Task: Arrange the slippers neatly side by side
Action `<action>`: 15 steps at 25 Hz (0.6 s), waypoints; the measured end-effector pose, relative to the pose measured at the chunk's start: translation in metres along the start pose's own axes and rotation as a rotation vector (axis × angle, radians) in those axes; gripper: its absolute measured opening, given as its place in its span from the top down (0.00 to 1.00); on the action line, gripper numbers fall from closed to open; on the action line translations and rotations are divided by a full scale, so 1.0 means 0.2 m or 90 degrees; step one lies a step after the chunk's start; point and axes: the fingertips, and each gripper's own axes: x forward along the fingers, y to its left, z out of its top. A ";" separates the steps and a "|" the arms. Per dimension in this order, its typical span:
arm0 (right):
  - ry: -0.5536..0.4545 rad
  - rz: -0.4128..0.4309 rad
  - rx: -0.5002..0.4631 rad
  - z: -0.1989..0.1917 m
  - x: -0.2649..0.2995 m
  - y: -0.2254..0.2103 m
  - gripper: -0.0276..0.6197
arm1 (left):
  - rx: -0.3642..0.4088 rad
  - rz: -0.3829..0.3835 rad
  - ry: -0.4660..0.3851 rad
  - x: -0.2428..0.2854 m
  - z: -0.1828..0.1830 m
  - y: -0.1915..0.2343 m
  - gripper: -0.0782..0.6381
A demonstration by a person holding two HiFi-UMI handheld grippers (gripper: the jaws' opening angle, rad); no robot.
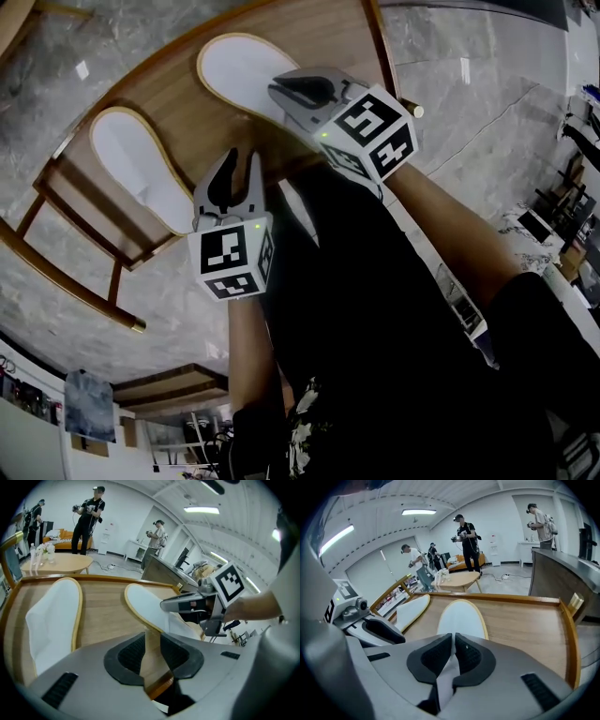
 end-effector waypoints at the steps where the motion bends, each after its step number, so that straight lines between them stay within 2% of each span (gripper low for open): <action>1: -0.005 0.003 0.013 0.01 0.00 0.01 0.93 | 0.001 0.000 -0.002 -0.01 0.00 0.00 0.76; 5: -0.051 0.001 0.084 0.09 -0.06 0.03 0.94 | 0.026 0.014 -0.021 -0.07 0.03 -0.01 0.78; 12: -0.129 -0.085 0.169 0.21 -0.20 0.07 0.94 | 0.043 0.062 -0.061 -0.17 0.09 0.06 0.83; 15: -0.167 -0.101 0.199 0.28 -0.25 0.13 0.94 | 0.055 0.084 -0.065 -0.21 0.10 0.11 0.86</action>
